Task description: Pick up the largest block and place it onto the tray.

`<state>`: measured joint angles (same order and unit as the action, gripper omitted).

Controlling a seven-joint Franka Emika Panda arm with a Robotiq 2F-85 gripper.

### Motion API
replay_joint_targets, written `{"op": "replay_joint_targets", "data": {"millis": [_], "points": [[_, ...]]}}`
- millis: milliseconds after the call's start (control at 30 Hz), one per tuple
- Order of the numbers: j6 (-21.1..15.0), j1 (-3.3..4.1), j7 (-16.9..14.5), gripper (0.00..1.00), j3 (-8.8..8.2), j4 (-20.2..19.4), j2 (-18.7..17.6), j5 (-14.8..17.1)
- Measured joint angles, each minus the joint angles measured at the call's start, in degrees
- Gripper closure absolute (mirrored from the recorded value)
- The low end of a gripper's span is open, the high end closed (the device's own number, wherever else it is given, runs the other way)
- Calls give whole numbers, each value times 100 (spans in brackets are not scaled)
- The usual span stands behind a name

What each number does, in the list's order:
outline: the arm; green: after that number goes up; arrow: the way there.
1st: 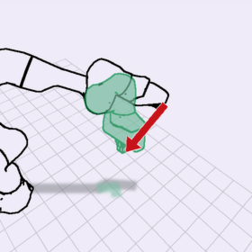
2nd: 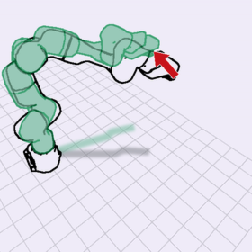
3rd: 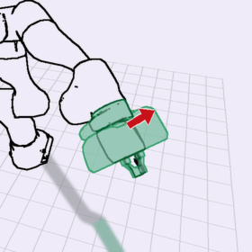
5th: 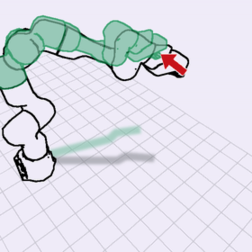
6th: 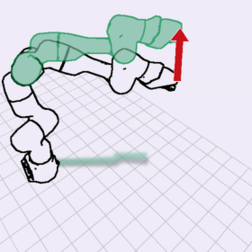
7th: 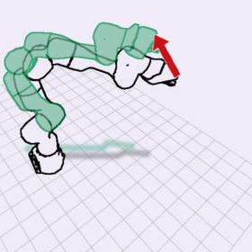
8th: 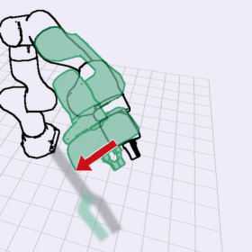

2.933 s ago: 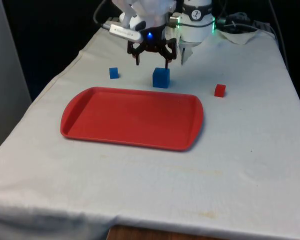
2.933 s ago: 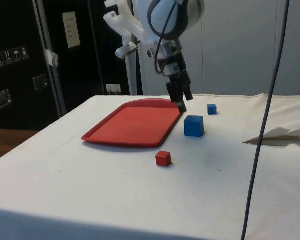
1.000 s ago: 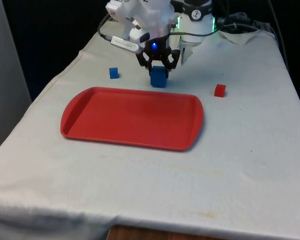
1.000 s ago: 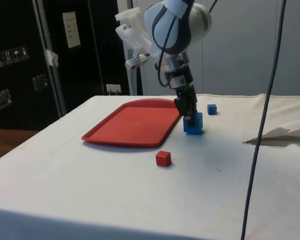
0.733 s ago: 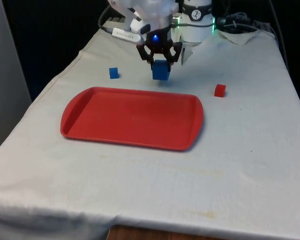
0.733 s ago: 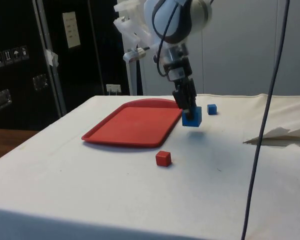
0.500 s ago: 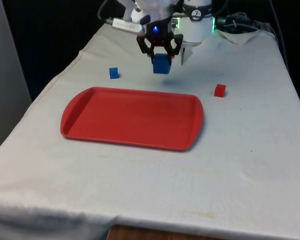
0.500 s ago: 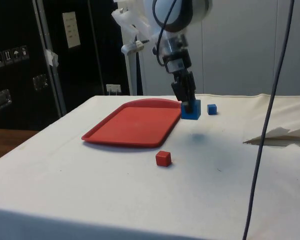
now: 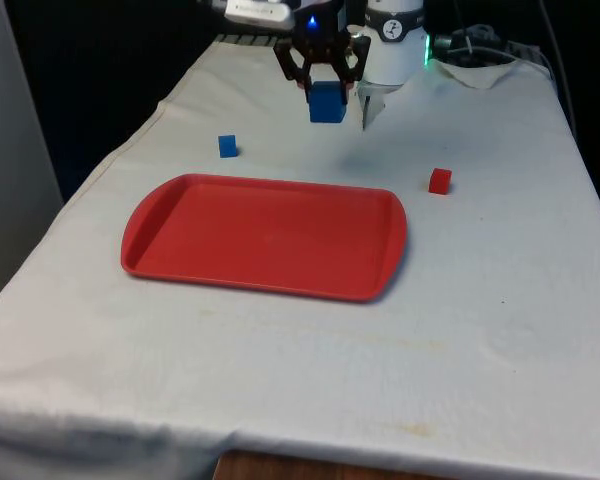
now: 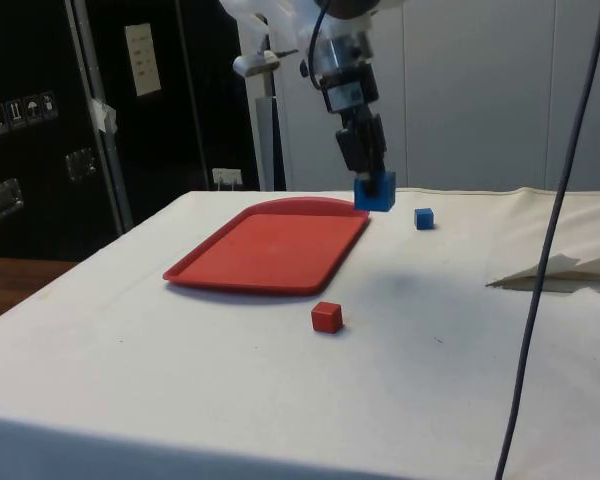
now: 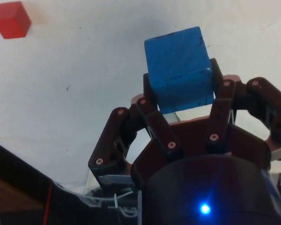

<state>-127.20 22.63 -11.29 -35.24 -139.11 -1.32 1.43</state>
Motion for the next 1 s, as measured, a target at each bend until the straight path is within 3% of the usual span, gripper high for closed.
{"op": "replay_joint_targets", "data": {"millis": [667, 1000], "points": [[-34, 6, 143, 100, 97, 561, -229, 195], [-17, 6, 40, 100, 120, 1197, -785, 504]]}}
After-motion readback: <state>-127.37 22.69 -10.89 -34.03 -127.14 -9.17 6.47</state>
